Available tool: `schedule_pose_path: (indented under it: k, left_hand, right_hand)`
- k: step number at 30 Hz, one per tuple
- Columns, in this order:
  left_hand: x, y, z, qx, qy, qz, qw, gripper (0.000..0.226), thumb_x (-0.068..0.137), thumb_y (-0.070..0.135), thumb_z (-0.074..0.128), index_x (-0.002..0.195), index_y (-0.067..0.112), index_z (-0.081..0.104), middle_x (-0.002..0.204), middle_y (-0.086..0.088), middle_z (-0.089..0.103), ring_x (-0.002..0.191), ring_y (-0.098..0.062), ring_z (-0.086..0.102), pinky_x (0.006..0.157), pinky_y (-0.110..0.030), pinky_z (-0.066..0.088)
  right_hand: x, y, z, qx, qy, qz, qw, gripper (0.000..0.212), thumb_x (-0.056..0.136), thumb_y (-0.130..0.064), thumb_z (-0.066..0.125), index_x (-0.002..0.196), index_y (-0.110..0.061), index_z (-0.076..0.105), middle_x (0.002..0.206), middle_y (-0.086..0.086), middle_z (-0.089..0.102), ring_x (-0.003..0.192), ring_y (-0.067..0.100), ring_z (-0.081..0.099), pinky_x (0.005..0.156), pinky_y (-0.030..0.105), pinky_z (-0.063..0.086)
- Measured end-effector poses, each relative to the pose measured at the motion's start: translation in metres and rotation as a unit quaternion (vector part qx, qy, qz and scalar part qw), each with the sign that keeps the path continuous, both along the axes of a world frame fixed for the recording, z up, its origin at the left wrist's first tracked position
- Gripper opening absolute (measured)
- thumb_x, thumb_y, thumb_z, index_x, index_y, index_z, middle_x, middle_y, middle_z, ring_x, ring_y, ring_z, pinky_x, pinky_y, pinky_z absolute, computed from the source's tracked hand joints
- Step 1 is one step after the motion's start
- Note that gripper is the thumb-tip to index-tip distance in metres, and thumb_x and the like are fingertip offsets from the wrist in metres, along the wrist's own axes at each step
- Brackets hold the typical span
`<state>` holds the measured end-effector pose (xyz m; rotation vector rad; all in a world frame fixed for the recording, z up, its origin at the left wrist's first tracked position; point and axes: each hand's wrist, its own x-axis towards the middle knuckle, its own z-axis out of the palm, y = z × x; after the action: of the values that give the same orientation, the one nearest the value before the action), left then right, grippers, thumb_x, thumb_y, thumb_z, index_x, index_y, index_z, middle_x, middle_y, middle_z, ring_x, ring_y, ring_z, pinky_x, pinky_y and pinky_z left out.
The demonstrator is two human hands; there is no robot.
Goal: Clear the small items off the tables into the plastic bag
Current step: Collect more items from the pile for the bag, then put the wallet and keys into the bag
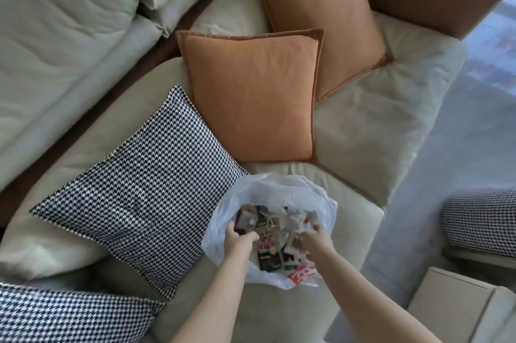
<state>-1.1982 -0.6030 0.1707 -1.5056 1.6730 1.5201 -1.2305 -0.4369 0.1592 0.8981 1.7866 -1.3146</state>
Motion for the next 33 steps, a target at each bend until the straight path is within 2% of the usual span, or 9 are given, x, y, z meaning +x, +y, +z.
schedule_pose_path:
  k: [9,13,16,19,21,22,27,29,33]
  left_hand:
    - [0.028,0.022,0.082,0.005,0.031,-0.196,0.98,0.067,0.081,0.009,0.062,0.142,0.015,0.036,0.128,-0.009,0.053,0.116,-0.028,0.055,0.101,-0.041,0.046]
    - [0.057,0.034,0.121,-0.011,0.065,-0.311,0.948,0.05,0.083,0.016,0.062,0.132,0.014,0.05,0.124,-0.005,0.058,0.111,-0.02,0.055,0.098,-0.031,0.045]
    - [0.081,0.044,0.144,-0.002,0.101,-0.371,0.923,0.043,0.084,0.018,0.062,0.127,0.015,0.054,0.105,0.004,0.058,0.099,-0.014,0.053,0.088,-0.025,0.042]
    - [0.103,0.056,0.162,-0.017,0.134,-0.432,0.891,0.03,0.085,0.02,0.063,0.115,0.017,0.06,0.095,0.006,0.057,0.094,-0.014,0.054,0.084,-0.025,0.043]
    - [0.118,0.067,0.171,-0.037,0.148,-0.482,0.863,0.004,0.086,0.024,0.063,0.088,0.022,0.059,0.097,0.0,0.059,0.091,-0.015,0.053,0.083,-0.024,0.042]
    - [0.126,0.074,0.172,-0.043,0.155,-0.499,0.851,0.008,0.086,0.026,0.062,0.08,0.024,0.057,0.096,-0.001,0.059,0.089,-0.015,0.052,0.081,-0.023,0.04]
    - [0.166,0.112,0.185,-0.062,0.17,-0.601,0.779,0.038,0.09,0.029,0.055,0.123,0.012,0.058,0.121,-0.004,0.063,0.112,-0.018,0.057,0.085,-0.018,0.039]
    - [0.184,0.133,0.188,-0.068,0.17,-0.641,0.745,0.035,0.09,0.029,0.055,0.121,0.013,0.06,0.12,-0.003,0.064,0.111,-0.016,0.058,0.09,-0.018,0.042]
    - [0.221,0.179,0.184,-0.06,0.181,-0.706,0.682,0.013,0.092,0.031,0.054,0.099,0.022,0.06,0.098,0.003,0.064,0.084,-0.006,0.057,0.067,-0.012,0.039]
  right_hand:
    - [0.039,0.016,0.077,0.054,0.037,0.056,0.996,0.055,0.09,-0.021,0.056,0.139,-0.007,0.037,0.102,0.01,0.058,0.089,0.023,0.059,0.078,0.034,0.048]
    - [0.075,0.026,0.113,0.112,0.091,0.102,0.984,0.052,0.091,-0.023,0.052,0.138,-0.005,0.038,0.115,0.01,0.06,0.079,0.014,0.056,0.063,0.024,0.044]
    - [0.11,0.036,0.137,0.14,0.115,0.102,0.978,0.053,0.093,-0.03,0.053,0.138,-0.005,0.038,0.131,0.011,0.054,0.102,0.019,0.057,0.077,0.022,0.038]
    - [0.15,0.05,0.154,0.176,0.129,0.088,0.972,0.052,0.094,-0.031,0.051,0.138,-0.007,0.039,0.137,0.01,0.051,0.12,0.024,0.052,0.086,0.024,0.04]
    - [0.178,0.06,0.161,0.198,0.133,0.082,0.968,0.051,0.093,-0.032,0.051,0.137,-0.007,0.041,0.136,0.01,0.052,0.122,0.024,0.051,0.091,0.025,0.04]
    - [0.191,0.066,0.165,0.208,0.135,0.078,0.966,0.05,0.093,-0.033,0.051,0.136,-0.008,0.043,0.135,0.01,0.053,0.122,0.024,0.051,0.091,0.025,0.041]
    - [0.258,0.099,0.177,0.271,0.145,0.078,0.948,0.048,0.092,-0.039,0.049,0.133,-0.013,0.046,0.131,0.006,0.056,0.121,0.023,0.052,0.094,0.029,0.041]
    - [0.287,0.114,0.178,0.289,0.146,0.067,0.944,0.048,0.093,-0.04,0.049,0.132,-0.013,0.047,0.13,0.006,0.056,0.121,0.023,0.051,0.097,0.031,0.042]
    - [0.351,0.145,0.177,0.304,0.133,0.007,0.943,0.043,0.094,-0.04,0.046,0.128,-0.015,0.051,0.128,0.006,0.058,0.12,0.022,0.052,0.096,0.032,0.043]
